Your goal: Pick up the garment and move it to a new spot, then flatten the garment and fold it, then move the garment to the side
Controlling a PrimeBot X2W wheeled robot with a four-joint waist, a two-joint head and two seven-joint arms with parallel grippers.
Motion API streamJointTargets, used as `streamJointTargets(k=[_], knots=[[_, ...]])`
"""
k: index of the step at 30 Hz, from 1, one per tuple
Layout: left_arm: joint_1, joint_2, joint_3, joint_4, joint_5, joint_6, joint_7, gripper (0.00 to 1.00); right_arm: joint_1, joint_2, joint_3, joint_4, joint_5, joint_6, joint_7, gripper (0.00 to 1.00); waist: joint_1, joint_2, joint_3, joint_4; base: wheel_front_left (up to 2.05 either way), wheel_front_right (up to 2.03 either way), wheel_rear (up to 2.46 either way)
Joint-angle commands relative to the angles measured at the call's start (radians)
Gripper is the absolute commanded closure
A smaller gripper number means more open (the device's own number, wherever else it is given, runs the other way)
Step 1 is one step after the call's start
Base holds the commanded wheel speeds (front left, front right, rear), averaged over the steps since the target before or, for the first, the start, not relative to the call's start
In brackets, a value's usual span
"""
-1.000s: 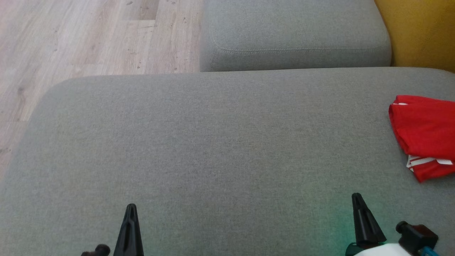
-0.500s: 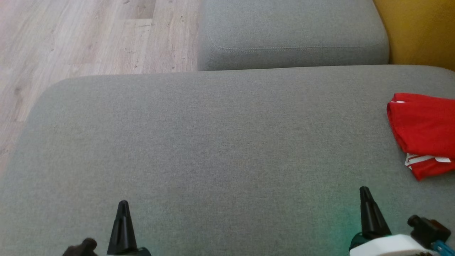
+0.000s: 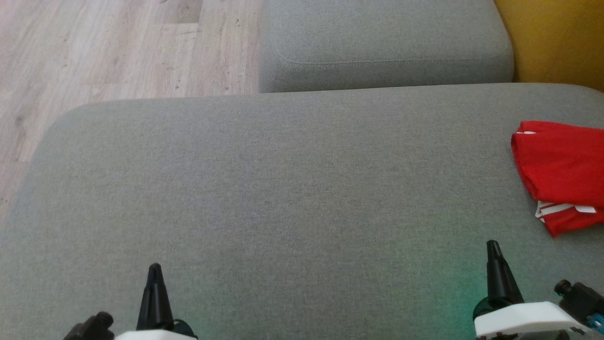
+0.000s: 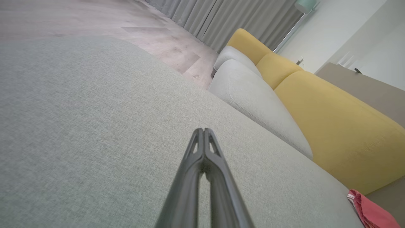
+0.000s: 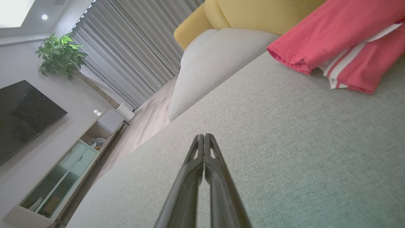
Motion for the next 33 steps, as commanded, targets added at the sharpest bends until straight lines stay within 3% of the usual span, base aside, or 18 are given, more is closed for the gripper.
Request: streamJointTargets(k=[1,33], knots=[[-0.057,0.012,0.028,-0.024,-0.032,-0.009,0.006,1.0,-0.052,-0.021,-0.002,-0.028,0.035,0.0,0.004,1.0,-0.0001,0.0,0.001,-0.001,0.0,0.0,0.0],[-0.139,0.017,0.101,0.026,-0.409,-0.065,0.094,1.0,-0.124,-0.027,-0.046,-0.014,0.412,0.0,0.091,1.0,-0.0001,0.0,0.012,-0.02,0.0,0.0,0.0]])
